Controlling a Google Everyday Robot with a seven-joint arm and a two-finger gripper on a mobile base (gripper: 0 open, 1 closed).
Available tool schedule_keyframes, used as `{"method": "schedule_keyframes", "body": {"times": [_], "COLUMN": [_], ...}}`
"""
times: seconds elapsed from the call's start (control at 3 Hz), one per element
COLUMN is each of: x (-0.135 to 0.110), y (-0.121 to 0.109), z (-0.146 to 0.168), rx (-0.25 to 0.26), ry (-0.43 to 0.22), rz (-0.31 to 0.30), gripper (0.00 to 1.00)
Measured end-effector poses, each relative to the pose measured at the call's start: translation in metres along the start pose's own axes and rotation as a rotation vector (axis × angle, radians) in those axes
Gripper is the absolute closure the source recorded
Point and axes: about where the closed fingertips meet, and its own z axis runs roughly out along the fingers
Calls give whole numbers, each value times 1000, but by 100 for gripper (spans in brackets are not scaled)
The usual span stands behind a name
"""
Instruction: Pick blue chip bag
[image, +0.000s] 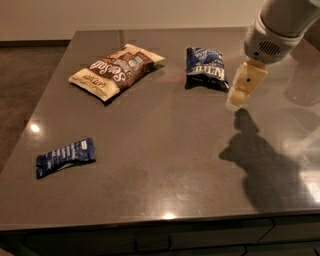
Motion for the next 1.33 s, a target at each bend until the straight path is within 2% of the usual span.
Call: {"method": "schedule_keyframes", "body": {"times": [0.33, 0.67, 1.0, 1.33], "x": [-9, -8, -6, -9], "y": [-51, -100, -144, -165], "z": [26, 48, 77, 108], "rx": [66, 119, 138, 115], "ry": [3, -29, -85, -131], "rz": [98, 218, 345, 426], "gripper": [0, 0, 0, 0]}}
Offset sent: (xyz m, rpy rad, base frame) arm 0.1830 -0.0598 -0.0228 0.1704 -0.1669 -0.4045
